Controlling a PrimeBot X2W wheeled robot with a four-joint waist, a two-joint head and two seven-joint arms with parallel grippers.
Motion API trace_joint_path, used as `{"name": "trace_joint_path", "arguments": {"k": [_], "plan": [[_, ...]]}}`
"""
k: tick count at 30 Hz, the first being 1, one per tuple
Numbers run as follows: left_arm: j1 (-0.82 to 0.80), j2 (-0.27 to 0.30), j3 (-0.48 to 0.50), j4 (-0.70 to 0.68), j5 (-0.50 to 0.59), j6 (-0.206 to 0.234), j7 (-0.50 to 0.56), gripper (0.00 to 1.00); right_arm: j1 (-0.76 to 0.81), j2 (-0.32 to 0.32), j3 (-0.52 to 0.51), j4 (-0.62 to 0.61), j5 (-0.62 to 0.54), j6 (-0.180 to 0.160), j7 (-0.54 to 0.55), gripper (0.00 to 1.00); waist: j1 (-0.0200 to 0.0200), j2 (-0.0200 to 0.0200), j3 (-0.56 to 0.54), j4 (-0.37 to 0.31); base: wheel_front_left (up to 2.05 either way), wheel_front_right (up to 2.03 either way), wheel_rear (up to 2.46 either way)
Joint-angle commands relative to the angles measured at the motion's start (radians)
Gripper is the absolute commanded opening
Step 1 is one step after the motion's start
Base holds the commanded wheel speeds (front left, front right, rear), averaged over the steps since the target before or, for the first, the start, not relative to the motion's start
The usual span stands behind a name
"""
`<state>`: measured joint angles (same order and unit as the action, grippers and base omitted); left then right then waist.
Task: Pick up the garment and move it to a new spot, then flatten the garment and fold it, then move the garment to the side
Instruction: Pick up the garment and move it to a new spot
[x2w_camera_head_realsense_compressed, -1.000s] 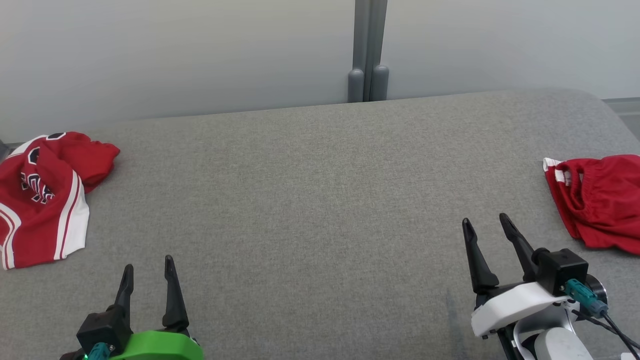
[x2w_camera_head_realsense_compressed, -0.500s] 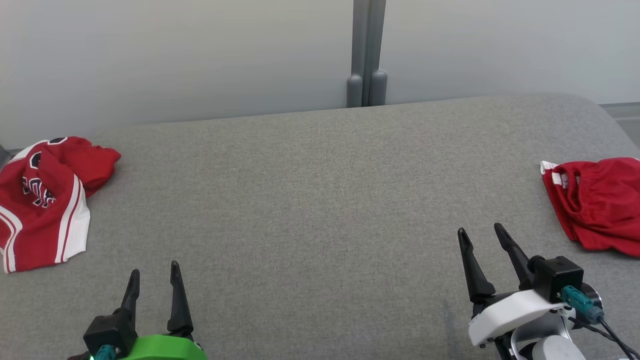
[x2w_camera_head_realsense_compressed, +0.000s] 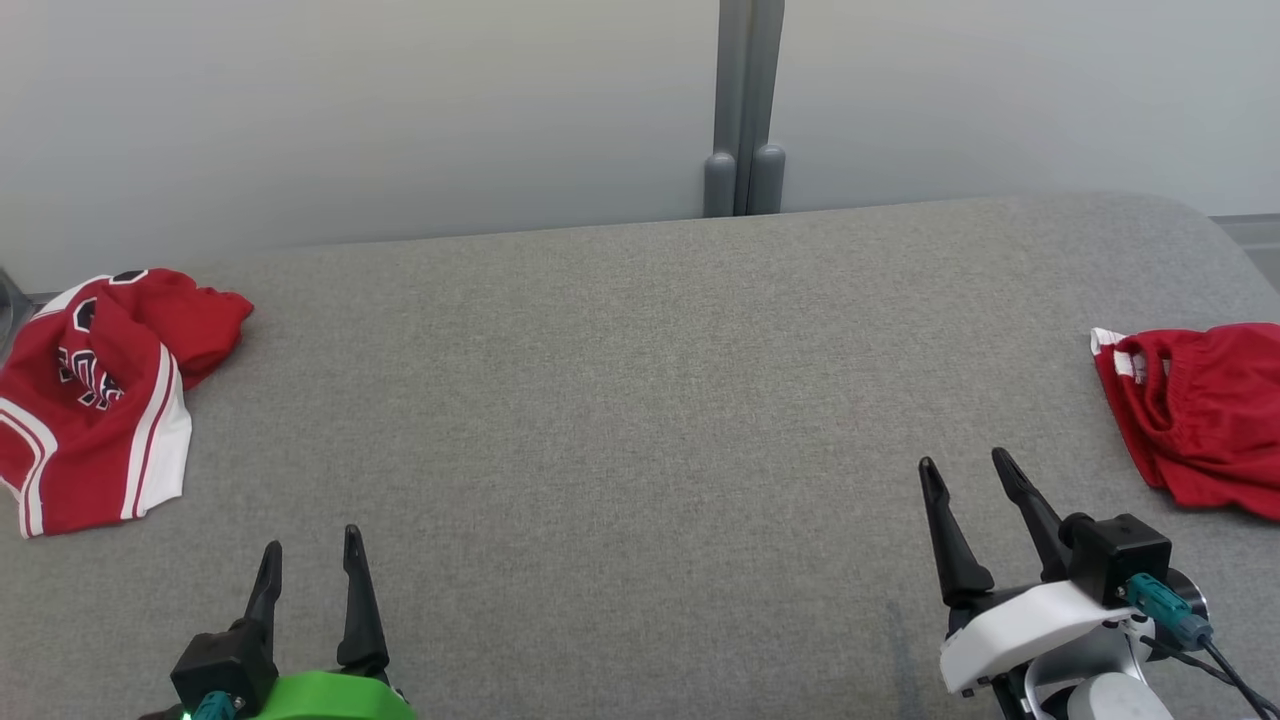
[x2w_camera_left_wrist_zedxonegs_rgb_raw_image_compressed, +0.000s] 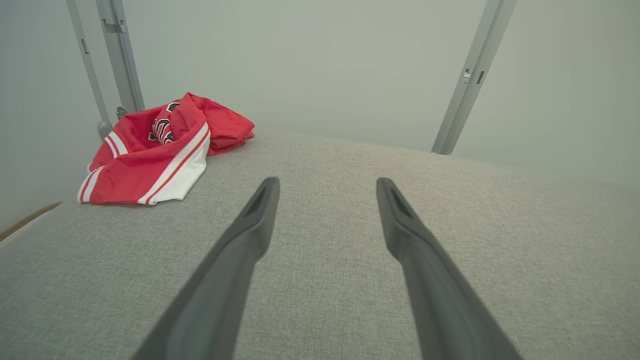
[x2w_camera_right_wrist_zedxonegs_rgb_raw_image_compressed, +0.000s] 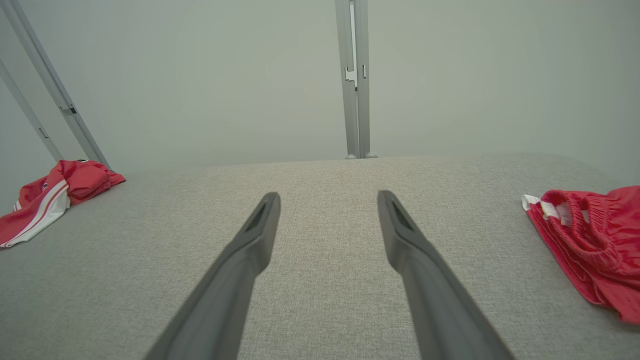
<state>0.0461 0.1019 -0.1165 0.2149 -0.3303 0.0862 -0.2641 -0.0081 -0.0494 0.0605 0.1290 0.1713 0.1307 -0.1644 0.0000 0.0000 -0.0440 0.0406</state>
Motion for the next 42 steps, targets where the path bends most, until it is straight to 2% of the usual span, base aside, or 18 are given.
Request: {"name": "trace_joint_path", "arguments": {"k": [1,5,11,21,27,31,42], "plan": [[0.011,-0.004,0.005,-0.001,0.007,-0.005,-0.001,1.0,0.009,-0.002,-0.003,-0.006,0.001,0.0,0.0,1.0,0.0,0.0,0.001,0.004,0.0,0.0,0.0],[0.004,-0.006,0.005,-0.002,0.01,-0.004,0.0,1.0,0.009,-0.002,-0.008,-0.008,0.004,0.0,-0.007,1.0,0.0,0.0,0.003,0.029,0.0,0.0,0.0],[-0.01,-0.001,0.006,-0.002,0.016,-0.001,0.0,1.0,0.008,-0.002,-0.016,-0.015,0.006,0.0,-0.019,1.0,0.0,0.0,0.005,0.109,0.0,0.0,0.0],[-0.026,0.01,0.012,-0.004,0.018,0.001,0.0,1.0,-0.015,-0.002,-0.013,-0.009,0.021,0.0,-0.039,1.0,0.0,0.0,0.023,0.342,0.0,0.0,0.0],[-0.024,0.007,0.017,-0.008,0.013,0.004,0.0,1.0,-0.026,-0.003,-0.004,0.001,0.027,0.0,-0.043,1.0,0.0,0.0,0.038,0.443,0.0,0.0,0.0],[-0.022,0.002,0.023,-0.014,0.011,0.008,0.0,1.0,-0.04,-0.003,0.004,0.006,0.021,0.0,-0.043,1.0,0.0,0.0,0.049,0.473,0.0,0.0,0.0],[-0.006,-0.009,0.037,-0.026,0.017,0.005,0.0,1.0,-0.054,-0.003,0.011,0.017,0.012,0.0,-0.043,1.0,0.0,0.0,0.062,0.481,0.0,0.0,0.0]]}}
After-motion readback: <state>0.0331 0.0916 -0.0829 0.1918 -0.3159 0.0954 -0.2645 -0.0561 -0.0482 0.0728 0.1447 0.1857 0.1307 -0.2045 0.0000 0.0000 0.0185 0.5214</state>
